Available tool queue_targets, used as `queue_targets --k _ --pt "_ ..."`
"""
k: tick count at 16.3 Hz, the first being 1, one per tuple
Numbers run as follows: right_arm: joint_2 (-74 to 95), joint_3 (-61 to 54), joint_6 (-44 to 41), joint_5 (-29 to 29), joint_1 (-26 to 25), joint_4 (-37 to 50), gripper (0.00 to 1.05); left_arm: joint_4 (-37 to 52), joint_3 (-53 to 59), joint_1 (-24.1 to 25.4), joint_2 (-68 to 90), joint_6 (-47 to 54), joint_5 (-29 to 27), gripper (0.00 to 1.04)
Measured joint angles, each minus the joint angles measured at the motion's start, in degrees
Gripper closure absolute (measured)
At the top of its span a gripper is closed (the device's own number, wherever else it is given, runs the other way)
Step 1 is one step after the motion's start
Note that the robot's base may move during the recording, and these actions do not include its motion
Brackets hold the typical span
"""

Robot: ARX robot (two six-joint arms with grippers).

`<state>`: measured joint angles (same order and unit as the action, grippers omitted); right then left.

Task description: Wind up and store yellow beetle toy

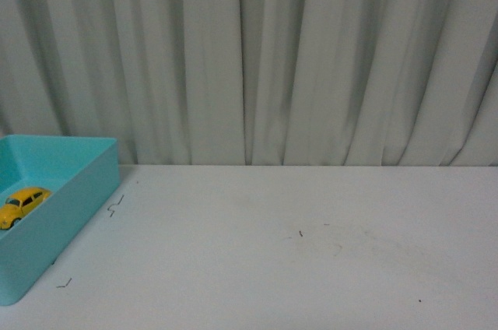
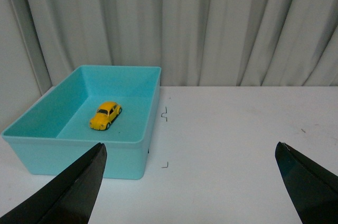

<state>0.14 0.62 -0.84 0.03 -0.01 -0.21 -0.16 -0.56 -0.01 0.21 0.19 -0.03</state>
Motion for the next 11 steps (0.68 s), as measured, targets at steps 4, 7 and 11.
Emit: queue_targets --k 4,7,11 --pt "0.00 0.00 0.00 0.00 0.00 0.04 0.07 0.00 0.00 0.00 0.00 0.00 0.00 0.07" --pt "0.02 0.00 0.02 0.00 0.00 0.11 0.07 0.07 0.00 0.00 0.00 0.00 -0.02 0.07" --pt "0.02 0.00 0.02 0.00 0.00 0.02 0.07 0.00 0.00 0.00 0.00 0.02 0.02 0.07"
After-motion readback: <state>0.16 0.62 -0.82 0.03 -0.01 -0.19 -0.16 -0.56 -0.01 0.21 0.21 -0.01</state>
